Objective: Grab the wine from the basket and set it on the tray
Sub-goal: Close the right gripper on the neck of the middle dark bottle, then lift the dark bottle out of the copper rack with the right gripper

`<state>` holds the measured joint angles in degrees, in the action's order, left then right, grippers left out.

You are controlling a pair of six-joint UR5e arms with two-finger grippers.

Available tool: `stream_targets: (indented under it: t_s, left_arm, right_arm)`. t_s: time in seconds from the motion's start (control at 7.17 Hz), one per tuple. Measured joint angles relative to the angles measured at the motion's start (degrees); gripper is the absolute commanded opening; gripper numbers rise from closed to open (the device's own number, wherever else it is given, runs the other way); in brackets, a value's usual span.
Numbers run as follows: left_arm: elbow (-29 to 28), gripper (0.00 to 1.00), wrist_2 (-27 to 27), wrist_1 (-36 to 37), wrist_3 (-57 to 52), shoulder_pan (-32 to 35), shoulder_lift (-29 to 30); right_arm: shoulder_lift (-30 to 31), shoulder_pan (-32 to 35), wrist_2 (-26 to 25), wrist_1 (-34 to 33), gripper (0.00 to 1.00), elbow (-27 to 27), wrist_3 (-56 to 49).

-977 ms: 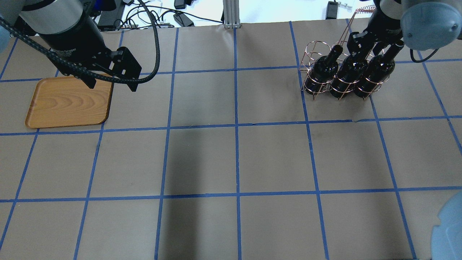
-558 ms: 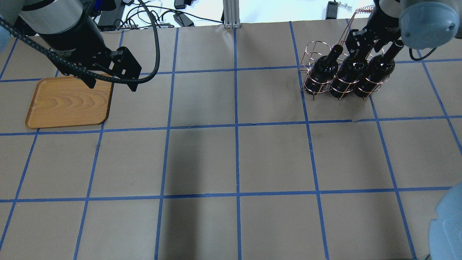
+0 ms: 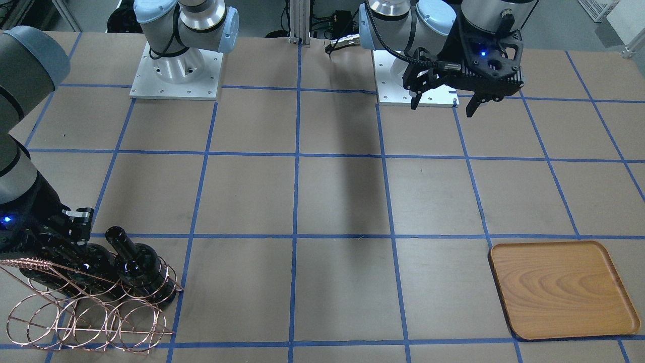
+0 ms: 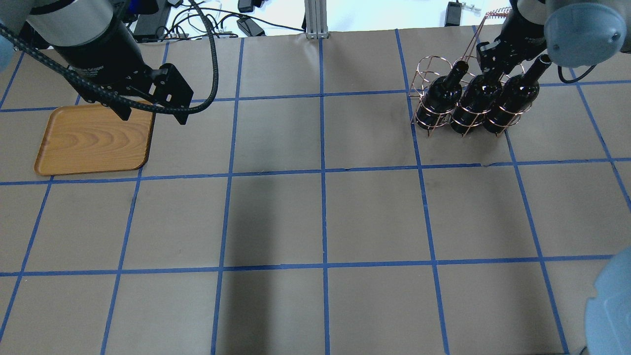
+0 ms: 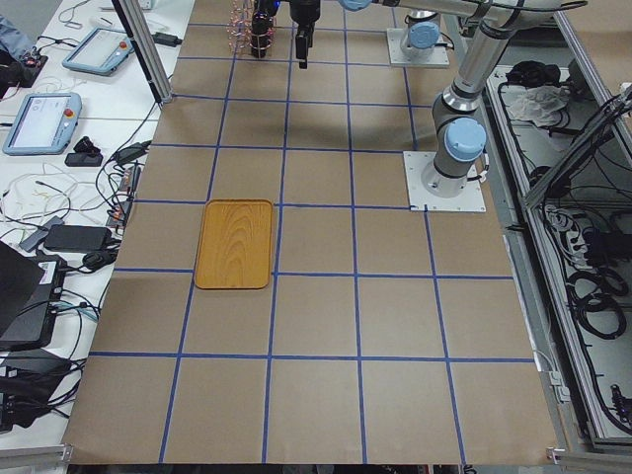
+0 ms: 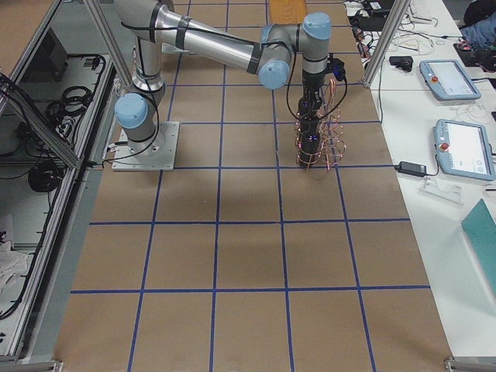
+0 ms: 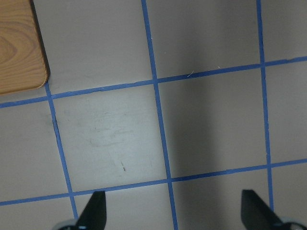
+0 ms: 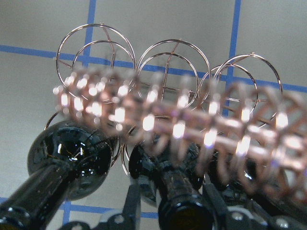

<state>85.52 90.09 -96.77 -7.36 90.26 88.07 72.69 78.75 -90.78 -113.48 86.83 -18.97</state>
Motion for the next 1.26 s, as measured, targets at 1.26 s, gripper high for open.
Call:
stream_targets:
  t_s: [1.26]
  left_arm:
    - [0.0, 1.0, 0.0, -0.1, 0.0, 0.0, 0.0]
  right_arm:
    - [5.4, 0.0, -0.5, 8.7, 0.0, -5.6, 0.1]
